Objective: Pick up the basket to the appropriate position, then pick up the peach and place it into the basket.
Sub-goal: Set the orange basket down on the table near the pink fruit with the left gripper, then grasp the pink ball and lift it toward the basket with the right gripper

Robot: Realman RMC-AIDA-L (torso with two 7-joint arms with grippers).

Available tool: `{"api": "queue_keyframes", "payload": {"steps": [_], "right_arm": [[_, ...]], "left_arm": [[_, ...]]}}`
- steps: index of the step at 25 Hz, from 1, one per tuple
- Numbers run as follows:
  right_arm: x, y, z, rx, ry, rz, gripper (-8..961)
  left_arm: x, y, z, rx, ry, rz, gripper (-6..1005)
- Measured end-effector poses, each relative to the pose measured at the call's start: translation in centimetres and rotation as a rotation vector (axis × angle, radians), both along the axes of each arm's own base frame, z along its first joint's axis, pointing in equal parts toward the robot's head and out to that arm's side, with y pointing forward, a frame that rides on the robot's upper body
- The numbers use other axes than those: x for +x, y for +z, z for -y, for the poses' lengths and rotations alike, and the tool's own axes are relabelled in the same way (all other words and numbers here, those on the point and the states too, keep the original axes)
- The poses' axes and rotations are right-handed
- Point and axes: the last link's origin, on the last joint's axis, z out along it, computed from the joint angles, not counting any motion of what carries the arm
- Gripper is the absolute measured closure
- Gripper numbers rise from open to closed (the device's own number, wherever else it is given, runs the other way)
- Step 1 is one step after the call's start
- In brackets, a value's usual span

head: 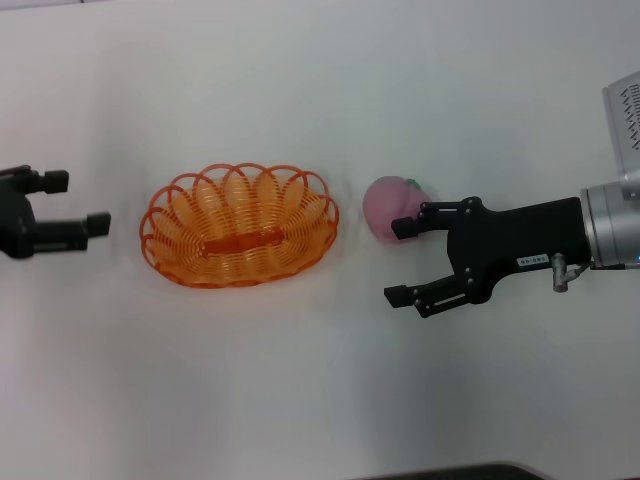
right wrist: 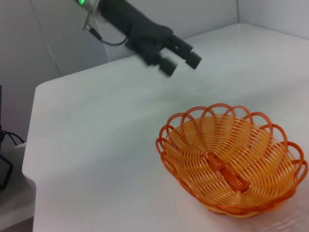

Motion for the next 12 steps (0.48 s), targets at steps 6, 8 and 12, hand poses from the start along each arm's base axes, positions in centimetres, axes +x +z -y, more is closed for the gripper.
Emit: {"api": "queue_keyframes", "payload": {"steps": [6,8,12], "right_arm": [[-0.1,0.0,0.0,-0.001,0.000,-0.001,8],[-0.1,0.0,-0.1,0.001,0.004,-0.001,8],[-0.2,0.0,-0.2,0.002,0.008,-0.003,8]], "left_arm": [[-0.2,-1.1,1.4,-0.021,-0.122,-0.052,115],[-0.3,-1.1,2.1,-0.009,-0.127,-0.048,115],[-1.4,-1.3,4.3,0.075,-0.142,-0.034,115]]}}
